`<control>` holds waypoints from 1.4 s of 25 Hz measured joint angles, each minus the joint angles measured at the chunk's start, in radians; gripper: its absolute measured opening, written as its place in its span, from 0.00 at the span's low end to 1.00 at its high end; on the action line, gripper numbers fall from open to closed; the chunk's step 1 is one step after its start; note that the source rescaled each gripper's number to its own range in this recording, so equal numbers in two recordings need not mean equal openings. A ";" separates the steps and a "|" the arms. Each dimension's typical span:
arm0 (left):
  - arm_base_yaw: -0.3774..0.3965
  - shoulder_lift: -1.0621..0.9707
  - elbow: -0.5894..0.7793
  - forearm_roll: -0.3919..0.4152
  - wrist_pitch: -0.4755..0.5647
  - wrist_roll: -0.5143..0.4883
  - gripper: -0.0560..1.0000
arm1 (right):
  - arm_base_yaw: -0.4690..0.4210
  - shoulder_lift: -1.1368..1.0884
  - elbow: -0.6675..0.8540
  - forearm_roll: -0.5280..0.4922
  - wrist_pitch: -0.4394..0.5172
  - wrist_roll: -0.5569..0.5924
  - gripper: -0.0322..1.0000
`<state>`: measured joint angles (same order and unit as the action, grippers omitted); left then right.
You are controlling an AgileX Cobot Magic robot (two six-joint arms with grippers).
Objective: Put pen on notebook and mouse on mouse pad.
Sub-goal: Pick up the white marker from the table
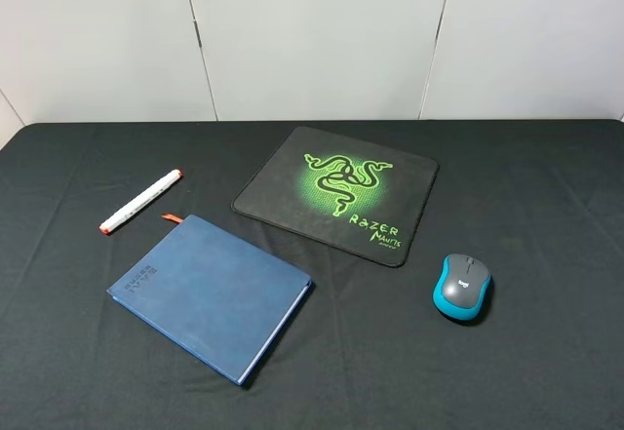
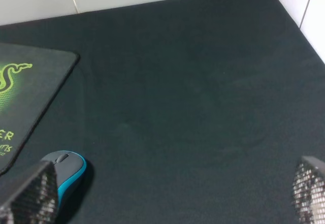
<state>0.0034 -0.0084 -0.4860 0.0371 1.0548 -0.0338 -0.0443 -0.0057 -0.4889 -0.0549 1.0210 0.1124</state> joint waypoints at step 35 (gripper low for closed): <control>0.001 1.325 -0.386 0.046 -0.277 0.034 1.00 | 0.000 0.000 0.000 0.000 0.000 0.000 1.00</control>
<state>0.0042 1.3166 -0.8718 0.0832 0.7777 0.0000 -0.0443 -0.0057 -0.4889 -0.0549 1.0210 0.1124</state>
